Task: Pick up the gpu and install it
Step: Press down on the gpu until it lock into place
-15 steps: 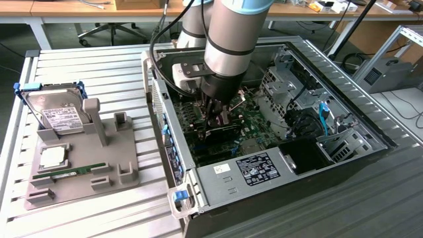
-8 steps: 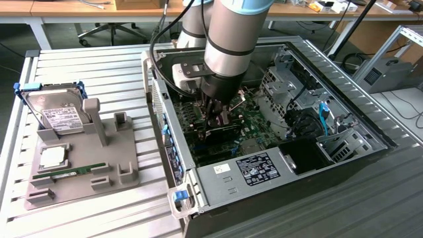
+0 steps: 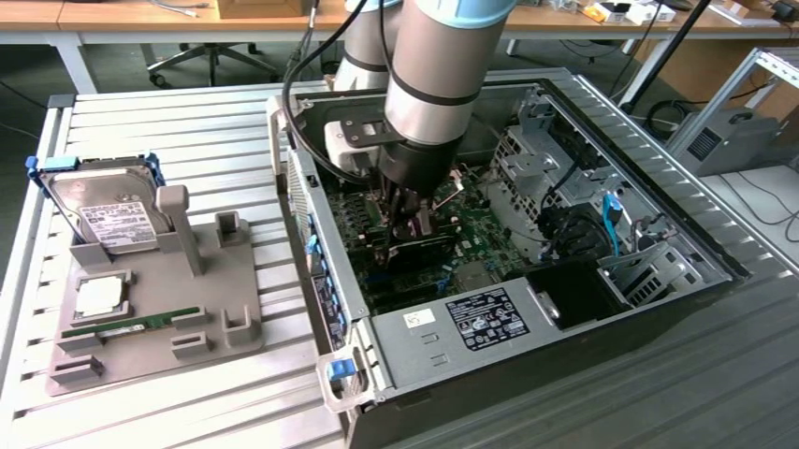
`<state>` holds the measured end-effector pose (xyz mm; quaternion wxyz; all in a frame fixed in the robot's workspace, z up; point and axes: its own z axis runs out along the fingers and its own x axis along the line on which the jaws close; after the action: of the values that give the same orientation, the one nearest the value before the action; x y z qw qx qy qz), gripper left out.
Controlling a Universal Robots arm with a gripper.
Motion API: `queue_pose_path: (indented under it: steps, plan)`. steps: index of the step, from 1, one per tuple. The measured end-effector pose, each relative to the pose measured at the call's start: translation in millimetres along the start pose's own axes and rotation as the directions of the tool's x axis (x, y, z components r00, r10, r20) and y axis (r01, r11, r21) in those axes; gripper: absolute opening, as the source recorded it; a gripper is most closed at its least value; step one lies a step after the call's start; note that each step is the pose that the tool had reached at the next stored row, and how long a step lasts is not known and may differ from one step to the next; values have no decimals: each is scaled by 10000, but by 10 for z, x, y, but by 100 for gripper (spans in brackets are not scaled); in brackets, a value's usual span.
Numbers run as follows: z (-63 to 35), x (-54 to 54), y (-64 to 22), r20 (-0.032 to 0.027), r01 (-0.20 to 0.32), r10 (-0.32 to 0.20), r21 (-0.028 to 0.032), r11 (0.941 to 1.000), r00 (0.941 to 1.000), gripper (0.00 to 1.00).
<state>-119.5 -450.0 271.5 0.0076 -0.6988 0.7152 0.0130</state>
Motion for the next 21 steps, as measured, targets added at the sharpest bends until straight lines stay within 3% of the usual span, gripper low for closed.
queue_pose_path:
  steps: [21]
  plan:
    - [3, 2, 70, 0, 0, 0, 3, 10000, 10000, 11]
